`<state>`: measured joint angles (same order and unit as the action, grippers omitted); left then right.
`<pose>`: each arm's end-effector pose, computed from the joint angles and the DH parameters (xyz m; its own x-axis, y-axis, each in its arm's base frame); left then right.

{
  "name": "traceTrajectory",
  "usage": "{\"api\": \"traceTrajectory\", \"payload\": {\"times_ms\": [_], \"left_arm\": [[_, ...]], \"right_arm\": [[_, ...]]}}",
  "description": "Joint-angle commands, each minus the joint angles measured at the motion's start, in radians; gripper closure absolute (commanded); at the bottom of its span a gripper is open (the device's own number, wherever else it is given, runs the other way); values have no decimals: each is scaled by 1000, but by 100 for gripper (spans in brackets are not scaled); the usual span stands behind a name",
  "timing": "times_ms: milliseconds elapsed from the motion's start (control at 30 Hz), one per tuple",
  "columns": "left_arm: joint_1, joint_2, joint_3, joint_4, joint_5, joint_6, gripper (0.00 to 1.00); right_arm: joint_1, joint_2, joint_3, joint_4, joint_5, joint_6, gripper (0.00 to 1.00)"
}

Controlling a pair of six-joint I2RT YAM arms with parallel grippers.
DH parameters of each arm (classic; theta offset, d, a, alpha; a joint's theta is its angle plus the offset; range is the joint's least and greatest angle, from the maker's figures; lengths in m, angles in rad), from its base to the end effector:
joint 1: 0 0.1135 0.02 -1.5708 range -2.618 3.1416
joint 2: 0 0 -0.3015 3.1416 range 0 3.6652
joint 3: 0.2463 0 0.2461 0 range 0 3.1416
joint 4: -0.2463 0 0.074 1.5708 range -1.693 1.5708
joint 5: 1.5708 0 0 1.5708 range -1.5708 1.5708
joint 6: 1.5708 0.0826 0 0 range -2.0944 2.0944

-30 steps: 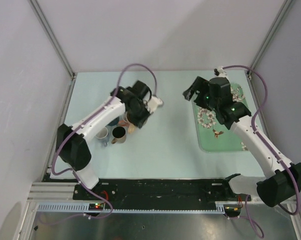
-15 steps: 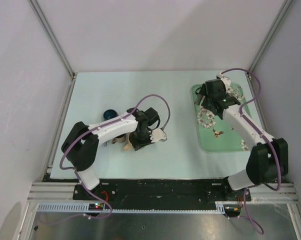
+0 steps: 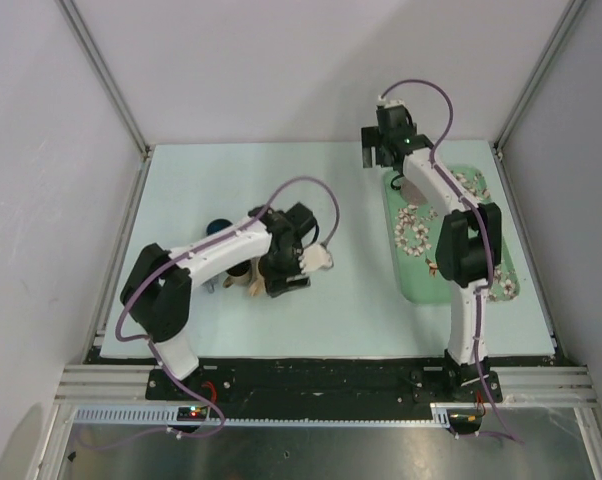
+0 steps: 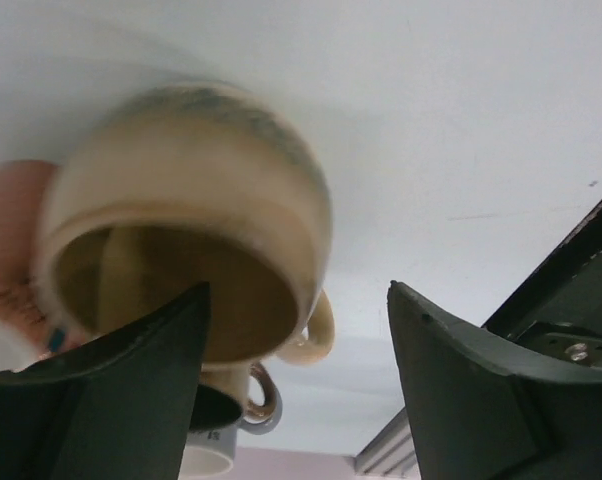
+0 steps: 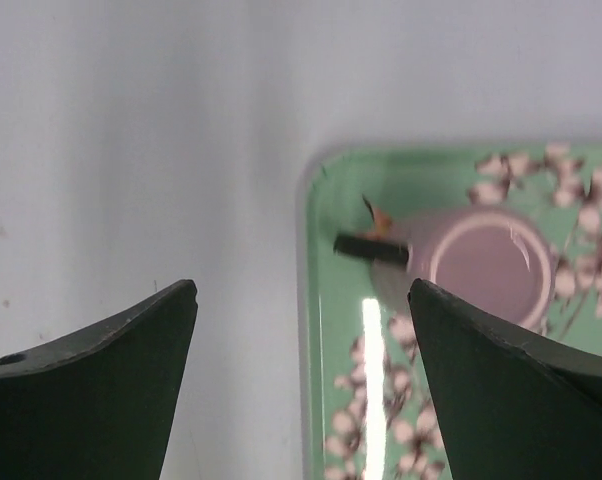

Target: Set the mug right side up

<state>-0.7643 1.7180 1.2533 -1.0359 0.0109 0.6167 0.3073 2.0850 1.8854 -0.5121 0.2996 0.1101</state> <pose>0.2271 -0.2190 0.2022 -0.1869 0.9803 -0.0635 0.9814 0.1892 0.0317 0.5125 0.1371 0.2876 -0.6271 -0.0889 -0.7739 -0.0071 0.9941 -0.1084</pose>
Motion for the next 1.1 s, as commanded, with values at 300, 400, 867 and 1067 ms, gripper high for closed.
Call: {"api": "traceTrajectory", "payload": {"times_ms": [300, 400, 867, 1067], "left_arm": [[152, -70, 450, -337, 287, -60, 16], [194, -68, 460, -344, 285, -65, 16], [218, -67, 451, -344, 277, -61, 17], [218, -70, 434, -343, 272, -56, 17]], "right_arm": [[-41, 351, 435, -270, -153, -469, 1], [-63, 358, 400, -276, -144, -498, 0], [-18, 149, -19, -333, -50, -492, 13], [-26, -42, -286, -246, 40, -394, 15]]}}
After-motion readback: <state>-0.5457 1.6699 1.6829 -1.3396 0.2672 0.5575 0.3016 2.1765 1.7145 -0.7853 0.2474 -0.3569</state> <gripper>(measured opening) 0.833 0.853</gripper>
